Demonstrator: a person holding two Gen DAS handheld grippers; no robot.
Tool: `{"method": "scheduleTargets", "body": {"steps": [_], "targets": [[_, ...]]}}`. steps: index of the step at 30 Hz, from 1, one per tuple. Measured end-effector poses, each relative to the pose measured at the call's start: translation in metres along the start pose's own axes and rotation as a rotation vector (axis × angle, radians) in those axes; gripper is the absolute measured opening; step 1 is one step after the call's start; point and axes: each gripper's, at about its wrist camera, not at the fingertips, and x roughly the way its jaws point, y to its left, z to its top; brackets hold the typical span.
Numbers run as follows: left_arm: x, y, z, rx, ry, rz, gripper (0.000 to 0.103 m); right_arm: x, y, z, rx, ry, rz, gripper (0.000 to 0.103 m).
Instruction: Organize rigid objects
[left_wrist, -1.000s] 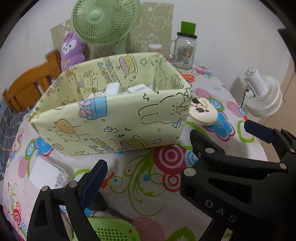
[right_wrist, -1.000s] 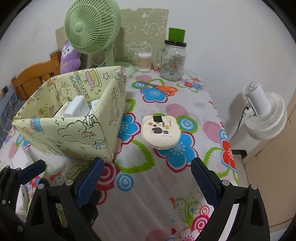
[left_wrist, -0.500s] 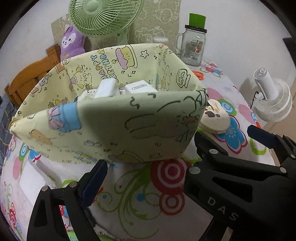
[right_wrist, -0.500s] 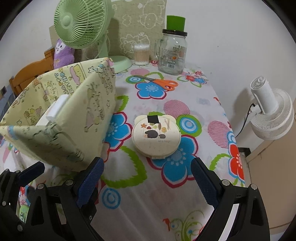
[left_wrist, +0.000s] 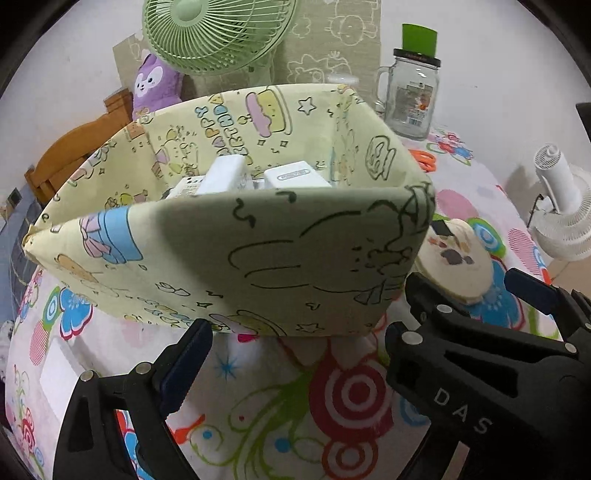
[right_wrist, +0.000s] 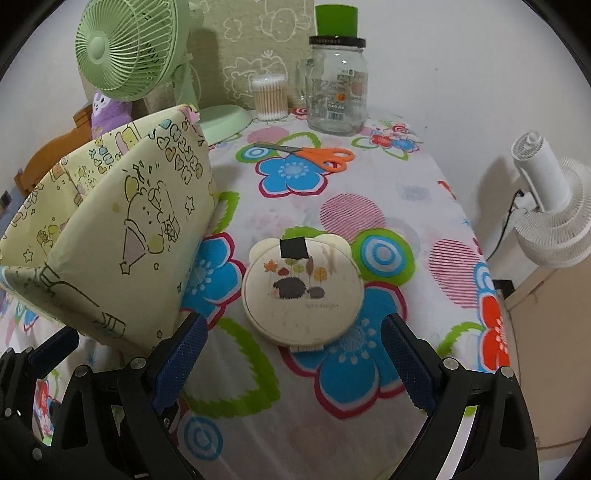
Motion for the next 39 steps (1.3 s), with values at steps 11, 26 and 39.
{"method": "scheduleTargets", "body": {"steps": [11, 26, 39], "targets": [[0.013, 0.009, 0.001, -0.034, 0.021, -0.009, 0.096, 0.017, 0.008, 0.01, -0.062, -0.007, -0.025, 0.083], [0.004, 0.004, -0.006, 0.019, -0.004, -0.028, 0.096, 0.001, 0.004, -0.002, -0.005, -0.004, -0.001, 0.076], [-0.027, 0.007, -0.023, 0.076, -0.014, -0.089, 0.096, -0.042, 0.019, -0.021, 0.005, -0.041, -0.044, 0.076]]}}
